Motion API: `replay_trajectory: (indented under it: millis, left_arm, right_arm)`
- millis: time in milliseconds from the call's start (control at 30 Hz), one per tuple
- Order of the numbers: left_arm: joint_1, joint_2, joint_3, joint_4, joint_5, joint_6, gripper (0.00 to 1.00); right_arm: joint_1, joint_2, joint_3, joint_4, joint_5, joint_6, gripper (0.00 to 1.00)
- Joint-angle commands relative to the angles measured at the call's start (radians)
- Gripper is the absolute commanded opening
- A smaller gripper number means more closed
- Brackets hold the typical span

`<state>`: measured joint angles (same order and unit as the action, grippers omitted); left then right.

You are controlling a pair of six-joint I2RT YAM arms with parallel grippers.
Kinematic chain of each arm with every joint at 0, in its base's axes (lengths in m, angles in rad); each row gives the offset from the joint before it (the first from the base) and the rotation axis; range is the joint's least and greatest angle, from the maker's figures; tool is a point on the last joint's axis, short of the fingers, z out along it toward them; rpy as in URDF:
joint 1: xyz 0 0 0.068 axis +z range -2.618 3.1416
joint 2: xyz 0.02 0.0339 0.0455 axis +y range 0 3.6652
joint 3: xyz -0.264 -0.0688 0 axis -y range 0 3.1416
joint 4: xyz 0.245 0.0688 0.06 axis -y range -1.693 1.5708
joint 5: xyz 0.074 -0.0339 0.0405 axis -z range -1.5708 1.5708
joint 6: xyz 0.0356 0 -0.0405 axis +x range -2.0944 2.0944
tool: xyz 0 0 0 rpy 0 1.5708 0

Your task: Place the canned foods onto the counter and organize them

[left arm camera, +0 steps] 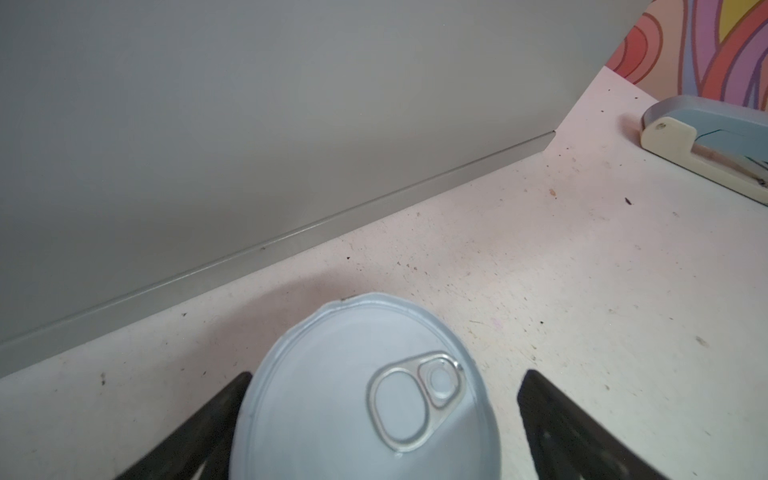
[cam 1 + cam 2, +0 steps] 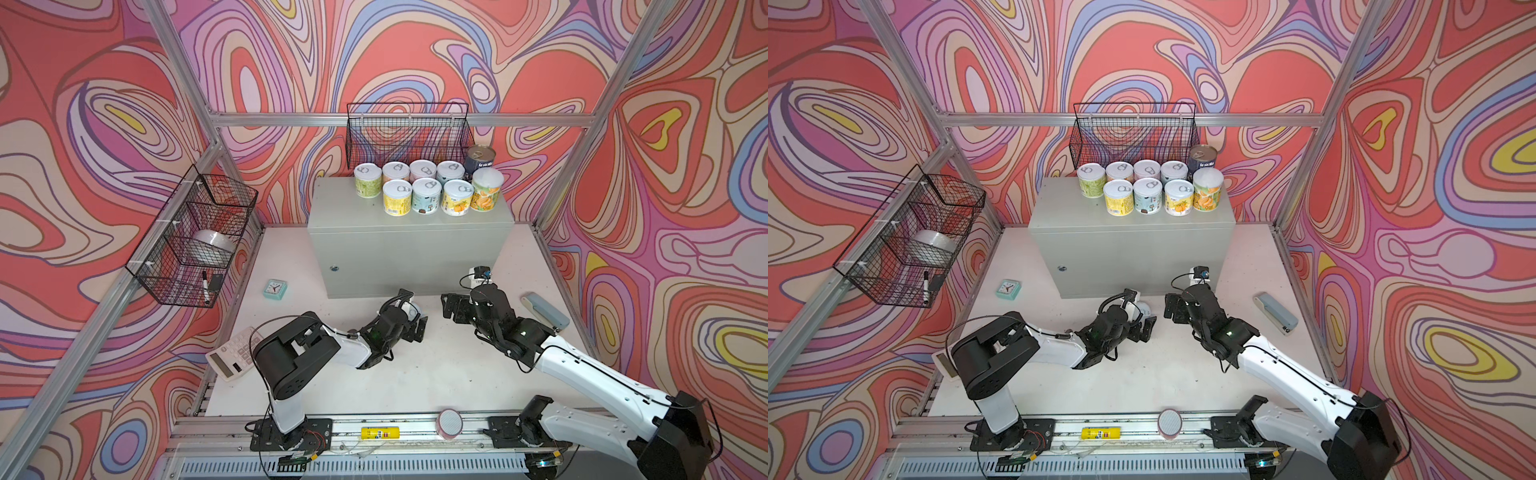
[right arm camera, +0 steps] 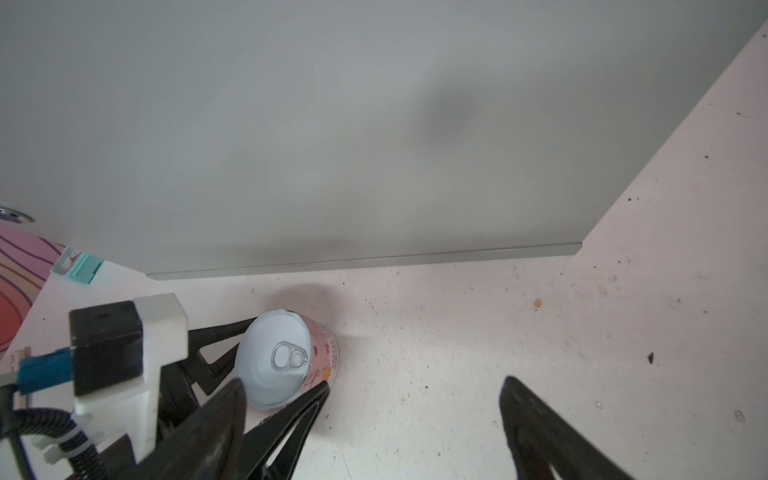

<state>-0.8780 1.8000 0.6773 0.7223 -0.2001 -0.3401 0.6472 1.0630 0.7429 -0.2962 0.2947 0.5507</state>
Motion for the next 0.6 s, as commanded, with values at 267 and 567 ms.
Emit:
replay_trajectory:
  millis: [267, 567]
  left_arm:
    - [-0.003, 0.081, 0.054, 0.037, -0.12, 0.04, 1.0]
    - [-0.003, 0.104, 0.033, 0.079, -0.172, 0.018, 0.86]
  right_arm:
    - [-0.013, 0.017, -0.018, 0.006, -0.013, -0.005, 0.98]
    - [-0.015, 0.041, -0.009, 0.003, -0.017, -0.007, 0.98]
